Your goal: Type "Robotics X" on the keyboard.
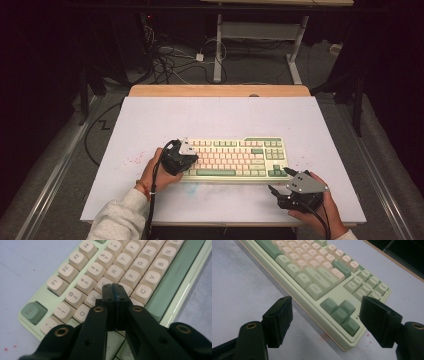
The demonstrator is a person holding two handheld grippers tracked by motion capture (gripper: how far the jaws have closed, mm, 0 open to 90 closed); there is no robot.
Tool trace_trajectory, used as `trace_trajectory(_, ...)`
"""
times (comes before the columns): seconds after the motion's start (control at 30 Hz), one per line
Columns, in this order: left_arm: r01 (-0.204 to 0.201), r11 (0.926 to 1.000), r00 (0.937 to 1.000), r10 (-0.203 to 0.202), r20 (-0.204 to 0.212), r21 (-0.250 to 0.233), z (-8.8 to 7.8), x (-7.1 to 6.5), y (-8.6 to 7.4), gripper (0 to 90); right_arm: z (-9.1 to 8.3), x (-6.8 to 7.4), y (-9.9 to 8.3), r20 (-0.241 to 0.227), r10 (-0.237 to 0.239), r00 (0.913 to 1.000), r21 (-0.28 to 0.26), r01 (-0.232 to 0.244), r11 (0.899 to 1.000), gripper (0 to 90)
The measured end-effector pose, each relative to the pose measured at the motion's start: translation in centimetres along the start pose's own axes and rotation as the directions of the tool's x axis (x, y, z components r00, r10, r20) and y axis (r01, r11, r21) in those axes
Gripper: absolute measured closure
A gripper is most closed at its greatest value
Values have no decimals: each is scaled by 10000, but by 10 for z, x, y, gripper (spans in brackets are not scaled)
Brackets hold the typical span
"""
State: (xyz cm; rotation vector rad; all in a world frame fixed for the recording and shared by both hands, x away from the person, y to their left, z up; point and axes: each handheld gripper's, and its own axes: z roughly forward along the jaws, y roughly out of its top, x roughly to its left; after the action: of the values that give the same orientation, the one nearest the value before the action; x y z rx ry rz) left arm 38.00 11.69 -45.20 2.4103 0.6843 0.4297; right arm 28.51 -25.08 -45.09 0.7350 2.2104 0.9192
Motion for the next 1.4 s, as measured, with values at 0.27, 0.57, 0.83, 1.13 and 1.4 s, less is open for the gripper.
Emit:
trace_trajectory(0.27,-96,9997,9999,94,-121,-217,-7,-3,3,855,0,0,0,-5,-43,10000,24,43,10000,268)
trace_trajectory(0.57,-115,9977,9996,98,-258,-673,-18,-3,5,836,0,0,0,-21,-70,10000,39,70,10000,268)
trace_trajectory(0.83,-171,9954,9993,139,-347,-942,-24,-5,7,797,0,0,0,-31,-75,10000,50,75,10000,268)
trace_trajectory(1.13,-309,9929,9979,242,-596,-1149,-29,-9,9,710,0,0,0,-32,-61,10000,34,61,10000,268)
trace_trajectory(1.4,-371,9888,9966,260,-785,-1443,-34,-13,10,619,0,0,0,-44,-62,10000,19,62,10000,268)
